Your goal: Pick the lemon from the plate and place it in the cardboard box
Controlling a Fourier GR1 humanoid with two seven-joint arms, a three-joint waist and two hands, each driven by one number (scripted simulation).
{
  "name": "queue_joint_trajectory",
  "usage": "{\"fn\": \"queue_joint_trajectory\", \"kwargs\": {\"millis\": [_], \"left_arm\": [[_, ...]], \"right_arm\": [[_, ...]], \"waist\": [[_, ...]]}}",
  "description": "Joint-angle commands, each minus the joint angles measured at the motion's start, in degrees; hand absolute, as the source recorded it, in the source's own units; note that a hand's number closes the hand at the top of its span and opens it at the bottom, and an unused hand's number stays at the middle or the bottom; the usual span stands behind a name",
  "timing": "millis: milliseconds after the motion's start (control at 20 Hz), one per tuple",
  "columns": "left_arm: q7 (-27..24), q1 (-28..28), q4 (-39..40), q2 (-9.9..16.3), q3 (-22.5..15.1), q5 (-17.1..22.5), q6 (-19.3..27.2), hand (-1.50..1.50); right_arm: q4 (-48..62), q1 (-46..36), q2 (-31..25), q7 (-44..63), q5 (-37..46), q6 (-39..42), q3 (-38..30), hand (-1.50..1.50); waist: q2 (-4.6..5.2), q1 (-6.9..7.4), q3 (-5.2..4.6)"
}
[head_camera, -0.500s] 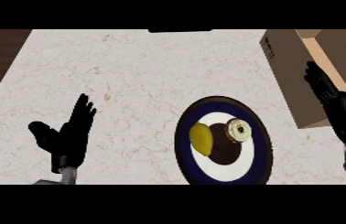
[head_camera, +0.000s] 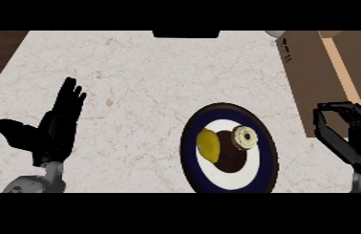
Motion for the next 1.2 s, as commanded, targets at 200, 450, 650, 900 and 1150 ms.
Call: {"fn": "queue_joint_trajectory", "kwargs": {"millis": [200, 450, 650, 900, 1150], "left_arm": [[-1.1, 0.5, -0.7, 0.2, -0.5, 0.3, -2.9, 0.0], [-0.8, 0.0, -0.6, 1.2, 0.8, 0.5, -3.4, 0.0], [1.8, -1.5, -1.6, 1.2, 0.2, 0.0, -2.3, 0.0], [0.5, -0.5, -0.6, 1.3, 1.6, 0.4, -4.0, 0.0], [3.6, -3.5, -1.6, -0.2, 1.7, -1.8, -2.4, 0.0]], "right_arm": [[2.4, 9.4, 6.1, -15.0, 4.1, -2.7, 0.5, -1.5], [-2.0, 12.7, -5.4, -6.3, 12.6, 2.3, 4.1, -1.5], [-8.6, 15.9, -12.9, 2.7, 13.9, 11.4, 8.6, -1.5], [-22.2, 16.3, -14.7, 17.6, 9.3, 15.7, 9.6, -1.5], [-26.6, 9.7, -8.3, 26.7, 12.4, 13.9, 15.4, -1.5]], "waist": [[1.6, 0.91, 2.6], [1.66, 1.43, 2.34], [1.59, 1.38, 2.29], [1.59, 1.28, 2.4], [1.6, 1.52, 2.53]]}}
